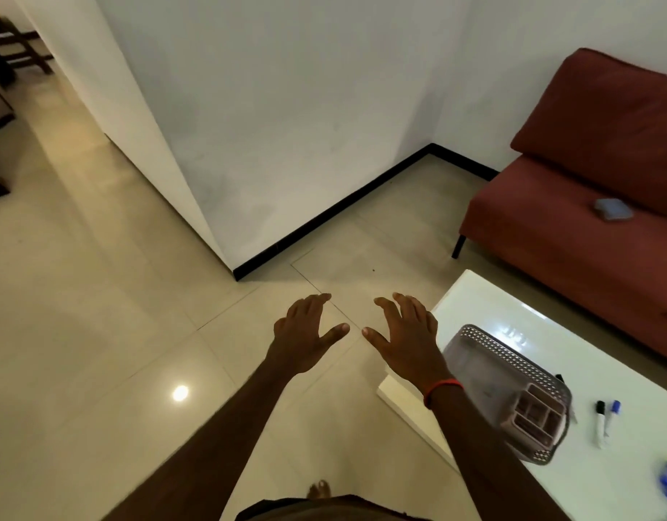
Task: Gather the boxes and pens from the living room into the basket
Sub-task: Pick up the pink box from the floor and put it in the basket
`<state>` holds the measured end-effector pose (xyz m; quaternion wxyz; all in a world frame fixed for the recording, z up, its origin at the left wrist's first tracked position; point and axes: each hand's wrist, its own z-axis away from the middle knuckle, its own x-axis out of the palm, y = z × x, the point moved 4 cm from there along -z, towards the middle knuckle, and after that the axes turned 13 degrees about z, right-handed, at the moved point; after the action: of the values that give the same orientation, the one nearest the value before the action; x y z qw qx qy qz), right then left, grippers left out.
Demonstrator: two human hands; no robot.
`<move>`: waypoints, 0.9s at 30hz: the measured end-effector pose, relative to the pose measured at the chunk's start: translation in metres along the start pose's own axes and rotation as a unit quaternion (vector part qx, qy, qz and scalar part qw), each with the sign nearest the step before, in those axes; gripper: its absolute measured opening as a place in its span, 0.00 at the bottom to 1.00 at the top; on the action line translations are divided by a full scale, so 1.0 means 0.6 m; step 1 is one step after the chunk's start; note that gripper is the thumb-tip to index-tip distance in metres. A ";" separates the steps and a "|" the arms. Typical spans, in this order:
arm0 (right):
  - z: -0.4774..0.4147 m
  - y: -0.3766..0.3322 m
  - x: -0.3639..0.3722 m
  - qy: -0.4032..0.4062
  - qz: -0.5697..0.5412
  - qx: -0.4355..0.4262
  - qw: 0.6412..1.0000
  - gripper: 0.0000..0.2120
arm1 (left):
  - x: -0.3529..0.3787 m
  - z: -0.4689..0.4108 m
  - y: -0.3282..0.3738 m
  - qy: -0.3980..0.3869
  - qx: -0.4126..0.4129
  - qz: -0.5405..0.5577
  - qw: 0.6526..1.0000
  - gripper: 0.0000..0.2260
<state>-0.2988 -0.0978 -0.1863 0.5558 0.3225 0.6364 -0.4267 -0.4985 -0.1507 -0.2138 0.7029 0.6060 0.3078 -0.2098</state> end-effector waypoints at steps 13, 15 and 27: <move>-0.129 -0.061 0.039 -0.035 -0.007 -0.017 0.999 0.28 | -0.049 -0.080 -0.084 0.001 -0.048 0.022 0.999 0.40; -0.160 -0.058 0.049 -0.037 -0.010 -0.018 0.999 0.27 | -0.049 -0.104 -0.096 -0.009 -0.058 0.022 0.998 0.39; -0.391 -0.047 0.092 -0.065 -0.011 -0.052 0.996 0.28 | -0.090 -0.294 -0.116 -0.031 -0.096 0.019 0.995 0.40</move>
<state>-0.4344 0.0982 -0.2308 0.6075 0.2580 0.6234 -0.4192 -0.6154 0.0060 -0.2405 0.7711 0.5342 0.2930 -0.1849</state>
